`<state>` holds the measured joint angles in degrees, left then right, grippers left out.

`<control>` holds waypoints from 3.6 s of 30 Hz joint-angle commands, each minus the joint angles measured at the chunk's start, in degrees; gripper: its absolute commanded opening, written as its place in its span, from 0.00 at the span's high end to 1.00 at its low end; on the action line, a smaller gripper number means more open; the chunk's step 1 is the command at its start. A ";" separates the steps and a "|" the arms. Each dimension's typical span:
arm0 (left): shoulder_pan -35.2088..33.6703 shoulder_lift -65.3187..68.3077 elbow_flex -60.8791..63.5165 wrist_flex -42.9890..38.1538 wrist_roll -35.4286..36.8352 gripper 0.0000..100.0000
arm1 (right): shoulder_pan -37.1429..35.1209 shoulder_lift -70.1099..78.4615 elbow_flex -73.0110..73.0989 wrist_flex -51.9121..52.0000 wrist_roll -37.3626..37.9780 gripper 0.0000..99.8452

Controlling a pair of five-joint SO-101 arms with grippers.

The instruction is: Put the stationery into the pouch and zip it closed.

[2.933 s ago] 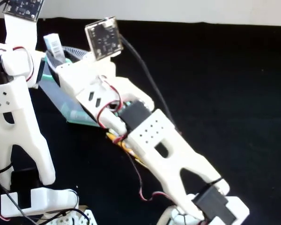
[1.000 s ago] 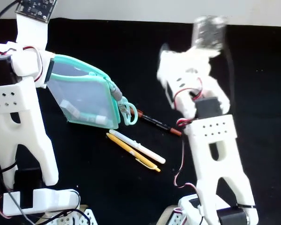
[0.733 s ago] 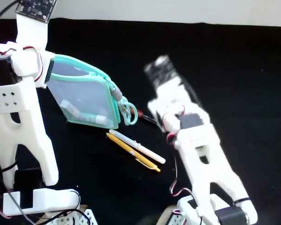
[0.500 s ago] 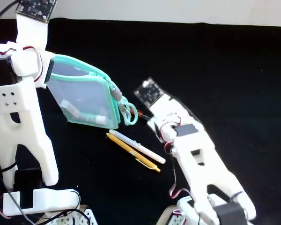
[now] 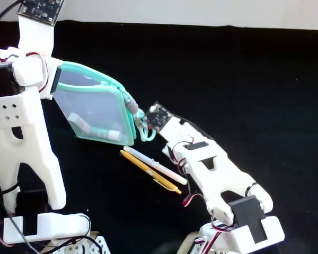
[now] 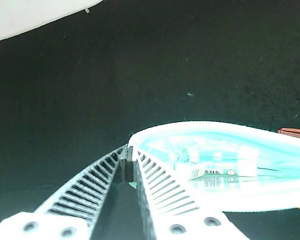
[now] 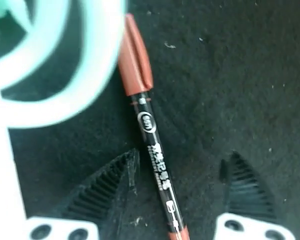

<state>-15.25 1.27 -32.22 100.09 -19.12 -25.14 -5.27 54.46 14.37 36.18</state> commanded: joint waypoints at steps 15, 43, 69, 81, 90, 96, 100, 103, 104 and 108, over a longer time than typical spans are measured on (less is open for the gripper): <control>0.57 1.01 0.57 0.53 0.70 0.99 | 11.38 -15.60 -13.05 -4.79 -24.70 0.99; 0.66 1.10 0.66 0.62 0.79 0.99 | -21.49 -10.15 -60.79 14.81 -55.12 0.99; 3.74 1.10 0.66 0.35 0.70 0.99 | -21.58 6.02 -54.73 -9.10 -50.11 0.99; 1.54 1.10 0.57 -0.79 0.70 0.99 | -21.76 -8.22 -36.62 -9.10 -49.93 0.99; 1.45 1.10 0.57 -0.53 0.70 0.99 | -24.04 -13.14 -29.49 -9.10 -50.02 0.78; 1.45 1.10 0.57 -0.53 0.70 0.99 | -23.87 -13.23 -29.93 -5.85 -49.93 0.76; 1.45 1.10 0.66 -0.53 0.70 0.99 | -23.69 -13.32 -30.11 -5.85 -49.93 0.76; 1.45 1.10 0.66 -0.53 0.70 0.99 | -22.90 -13.32 -32.48 -5.49 -49.93 0.76; 1.45 1.10 0.66 -0.53 0.70 0.99 | -21.76 -13.32 -33.36 -5.49 -49.93 0.76; 1.36 1.10 0.66 -0.53 0.70 0.99 | -13.76 -13.32 -39.78 -2.51 -50.29 0.76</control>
<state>-13.14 1.27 -32.22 99.12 -19.12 -44.84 -17.41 20.09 9.71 -14.37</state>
